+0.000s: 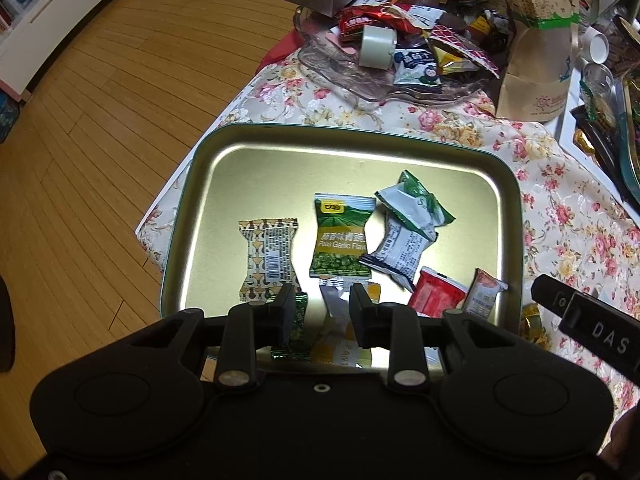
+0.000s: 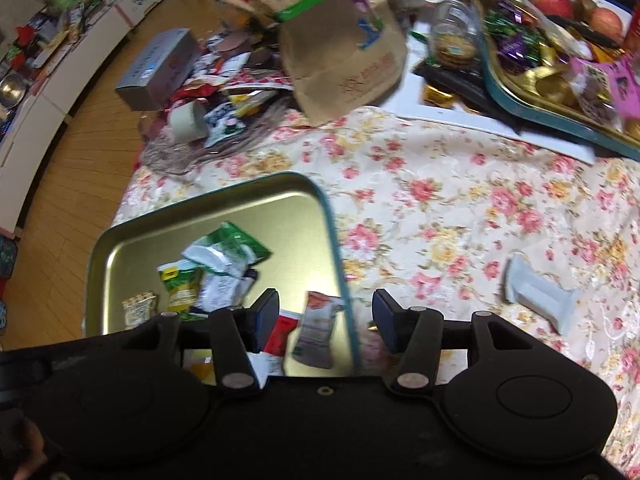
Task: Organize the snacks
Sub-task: 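Open both tools to release the green candy and white packet onto the tray, then move the right tool to the grey plastic piece while the left tool approaches the gold foil candy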
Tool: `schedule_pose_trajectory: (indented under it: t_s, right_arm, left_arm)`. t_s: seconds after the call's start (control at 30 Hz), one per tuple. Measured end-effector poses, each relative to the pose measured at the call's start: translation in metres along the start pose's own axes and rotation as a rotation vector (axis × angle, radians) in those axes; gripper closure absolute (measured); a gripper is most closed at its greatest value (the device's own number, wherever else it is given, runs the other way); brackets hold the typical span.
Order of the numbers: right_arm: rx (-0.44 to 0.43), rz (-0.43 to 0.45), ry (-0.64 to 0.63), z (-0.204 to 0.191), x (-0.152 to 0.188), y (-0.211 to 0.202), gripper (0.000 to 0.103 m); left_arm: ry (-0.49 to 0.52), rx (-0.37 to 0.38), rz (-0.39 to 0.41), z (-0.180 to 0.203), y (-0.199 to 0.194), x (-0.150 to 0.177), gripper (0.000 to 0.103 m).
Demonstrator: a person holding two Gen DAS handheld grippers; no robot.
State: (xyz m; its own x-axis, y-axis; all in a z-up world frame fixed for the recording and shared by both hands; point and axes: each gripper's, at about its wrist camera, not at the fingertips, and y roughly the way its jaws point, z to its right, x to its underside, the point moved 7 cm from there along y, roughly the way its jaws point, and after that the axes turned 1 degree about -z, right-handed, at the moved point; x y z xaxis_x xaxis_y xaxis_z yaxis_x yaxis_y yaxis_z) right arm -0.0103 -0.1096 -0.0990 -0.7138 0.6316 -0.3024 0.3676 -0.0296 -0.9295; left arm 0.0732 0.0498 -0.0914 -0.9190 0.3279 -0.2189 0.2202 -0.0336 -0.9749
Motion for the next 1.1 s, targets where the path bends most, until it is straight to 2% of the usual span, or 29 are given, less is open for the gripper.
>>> schedule_pose_trajectory:
  t_s: [0.2, 0.33, 0.8, 0.9, 1.03, 1.1]
  right_arm:
    - [0.086, -0.052, 0.078, 0.045, 0.003, 0.013, 0.048]
    - [0.116, -0.096, 0.106, 0.060, 0.011, 0.024, 0.048]
    - [0.166, -0.169, 0.069, 0.052, 0.021, 0.064, 0.050]
    - [0.186, -0.179, 0.059, 0.058, 0.026, 0.068, 0.051]
    - [0.172, -0.198, 0.096, 0.072, 0.030, 0.066, 0.053]
    - [0.208, -0.189, 0.100, 0.083, 0.030, 0.064, 0.053]
  left_arm:
    - [0.052, 0.005, 0.020, 0.017, -0.007, 0.002, 0.063]
    - [0.077, 0.022, 0.026, 0.029, -0.011, 0.004, 0.063]
    - [0.094, 0.039, 0.004, 0.039, -0.006, 0.008, 0.063]
    - [0.097, 0.044, 0.003, 0.042, -0.007, 0.008, 0.063]
    - [0.115, 0.053, -0.003, 0.050, -0.008, 0.011, 0.063]
    - [0.125, 0.054, -0.004, 0.055, -0.008, 0.013, 0.063]
